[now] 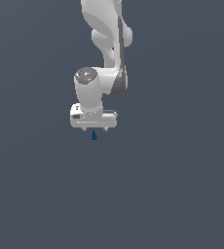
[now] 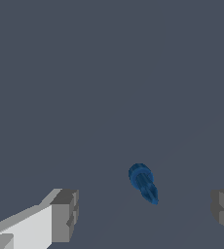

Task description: Pick up the object and move it to a goal position.

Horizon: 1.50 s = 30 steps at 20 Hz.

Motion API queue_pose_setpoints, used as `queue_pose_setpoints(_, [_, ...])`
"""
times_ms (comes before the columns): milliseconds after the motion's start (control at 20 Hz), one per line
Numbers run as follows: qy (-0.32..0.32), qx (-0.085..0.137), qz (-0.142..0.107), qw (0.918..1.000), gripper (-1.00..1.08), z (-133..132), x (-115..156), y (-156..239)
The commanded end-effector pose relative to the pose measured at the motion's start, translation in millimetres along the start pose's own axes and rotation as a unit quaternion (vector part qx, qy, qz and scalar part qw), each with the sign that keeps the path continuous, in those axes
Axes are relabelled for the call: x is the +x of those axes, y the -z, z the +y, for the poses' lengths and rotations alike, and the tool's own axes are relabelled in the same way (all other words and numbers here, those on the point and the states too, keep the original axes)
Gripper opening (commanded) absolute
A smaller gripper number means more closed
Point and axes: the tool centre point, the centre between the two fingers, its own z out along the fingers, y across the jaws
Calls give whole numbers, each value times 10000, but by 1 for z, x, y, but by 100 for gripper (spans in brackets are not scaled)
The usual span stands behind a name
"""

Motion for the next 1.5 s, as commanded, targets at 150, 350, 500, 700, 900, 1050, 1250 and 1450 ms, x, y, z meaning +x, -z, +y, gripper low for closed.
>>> queue_pose_setpoints(150, [-7,3,-25,10000,100,16,-19,-16])
queue_pose_setpoints(350, [-10,3,-31,10000,100,19,-23,-19])
queue_pose_setpoints(500, [-15,3,-34,10000,100,18,-22,-20])
queue_pose_setpoints(700, [-15,3,-34,10000,100,18,-23,-31])
queue_pose_setpoints(900, [-12,3,-32,10000,100,18,-24,-50])
queue_pose_setpoints(1050, [-12,3,-32,10000,100,19,-25,-62])
queue_pose_setpoints(1250, [-12,3,-32,10000,100,19,-24,-69])
queue_pose_setpoints(1450, [-12,3,-32,10000,-100,19,-24,-69])
